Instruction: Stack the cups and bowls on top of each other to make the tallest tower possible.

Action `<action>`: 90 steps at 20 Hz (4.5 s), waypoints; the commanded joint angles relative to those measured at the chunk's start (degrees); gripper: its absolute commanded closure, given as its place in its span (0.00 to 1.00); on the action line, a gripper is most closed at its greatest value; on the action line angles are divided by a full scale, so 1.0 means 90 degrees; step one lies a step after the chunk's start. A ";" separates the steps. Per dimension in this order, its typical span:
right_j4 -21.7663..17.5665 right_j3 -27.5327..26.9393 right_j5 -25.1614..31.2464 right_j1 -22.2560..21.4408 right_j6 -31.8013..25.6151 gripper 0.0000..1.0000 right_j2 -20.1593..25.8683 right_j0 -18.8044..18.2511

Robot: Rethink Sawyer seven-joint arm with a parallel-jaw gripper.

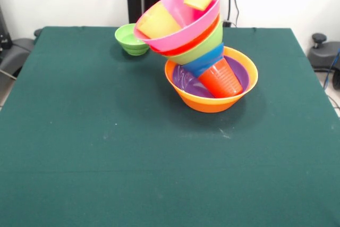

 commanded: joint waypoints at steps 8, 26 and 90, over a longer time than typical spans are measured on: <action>-0.0450 -0.0200 0.1650 0.0895 -0.0907 1.00 0.0281 -0.0126; -0.1142 -0.1181 0.1489 0.1493 -0.1037 1.00 0.0268 0.0046; -0.1430 -0.3082 0.1913 -0.0159 -0.0343 0.00 -0.0545 0.0416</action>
